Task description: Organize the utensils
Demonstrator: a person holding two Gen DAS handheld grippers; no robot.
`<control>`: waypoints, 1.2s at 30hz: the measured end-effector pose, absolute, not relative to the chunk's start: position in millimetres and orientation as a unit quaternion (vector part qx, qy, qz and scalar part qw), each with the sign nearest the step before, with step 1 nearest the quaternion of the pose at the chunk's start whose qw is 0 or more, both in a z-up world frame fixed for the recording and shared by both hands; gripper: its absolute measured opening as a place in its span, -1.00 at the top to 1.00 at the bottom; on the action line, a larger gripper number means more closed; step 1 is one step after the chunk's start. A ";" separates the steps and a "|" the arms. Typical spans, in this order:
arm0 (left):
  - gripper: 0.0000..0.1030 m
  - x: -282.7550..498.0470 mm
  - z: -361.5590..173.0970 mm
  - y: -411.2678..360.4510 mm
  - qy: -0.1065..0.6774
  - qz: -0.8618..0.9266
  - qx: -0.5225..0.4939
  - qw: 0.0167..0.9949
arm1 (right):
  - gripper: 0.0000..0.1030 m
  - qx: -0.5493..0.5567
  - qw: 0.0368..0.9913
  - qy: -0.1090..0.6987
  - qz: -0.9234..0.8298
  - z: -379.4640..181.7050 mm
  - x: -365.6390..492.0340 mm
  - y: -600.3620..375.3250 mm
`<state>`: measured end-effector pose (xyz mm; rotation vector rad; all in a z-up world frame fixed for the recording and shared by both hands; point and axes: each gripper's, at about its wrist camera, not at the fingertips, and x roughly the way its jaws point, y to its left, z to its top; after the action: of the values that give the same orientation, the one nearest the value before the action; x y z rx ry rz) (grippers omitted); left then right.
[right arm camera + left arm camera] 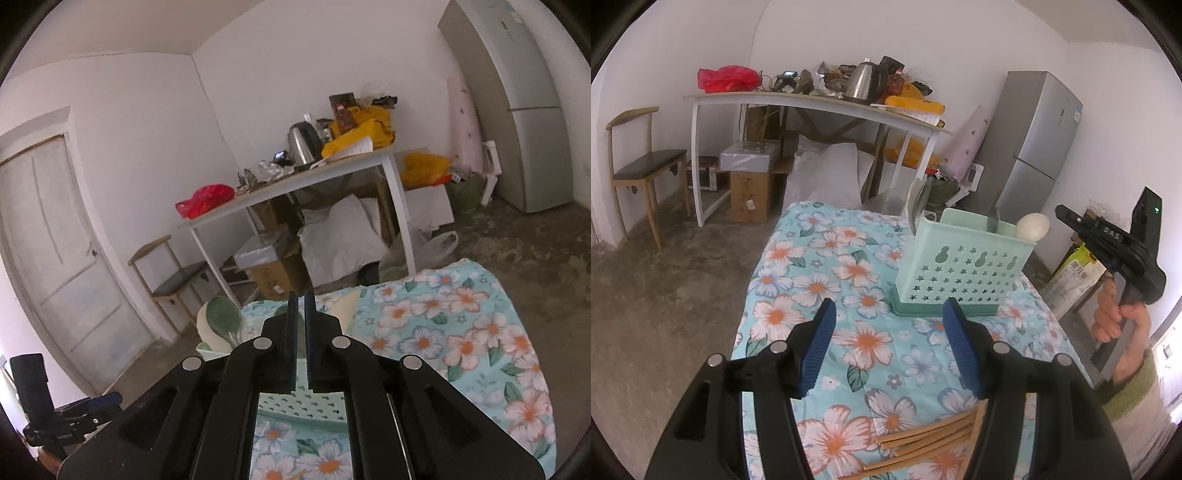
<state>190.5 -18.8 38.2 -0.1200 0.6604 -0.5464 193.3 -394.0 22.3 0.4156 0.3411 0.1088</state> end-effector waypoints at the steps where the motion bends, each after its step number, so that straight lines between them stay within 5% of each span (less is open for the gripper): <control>1: -0.13 190.1 38.2 -20.3 0.320 -0.265 -0.057 0.908 | 0.91 0.207 0.963 0.165 0.052 22.3 187.9 -395.3; 10: -0.13 189.6 38.7 -21.6 0.321 -0.264 -0.058 0.908 | 0.83 0.224 0.960 0.158 0.053 22.1 154.2 -400.1; 19: -0.14 182.2 29.3 -24.8 0.337 -0.273 -0.047 0.900 | 0.34 0.225 0.943 0.237 0.063 -16.7 119.9 -381.4; 26: -0.17 159.5 -2.8 -32.8 0.375 -0.294 -0.048 0.878 | 0.30 0.240 0.902 0.359 0.030 -87.9 88.6 -356.5; 36: -0.17 140.3 -24.0 -56.5 0.406 -0.322 -0.036 0.854 | 0.23 0.268 0.873 0.407 0.001 -122.8 63.6 -353.7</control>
<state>140.3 -56.5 -24.0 -0.0763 0.8539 -0.6779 63.6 -353.7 -122.8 0.5596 0.8492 0.0015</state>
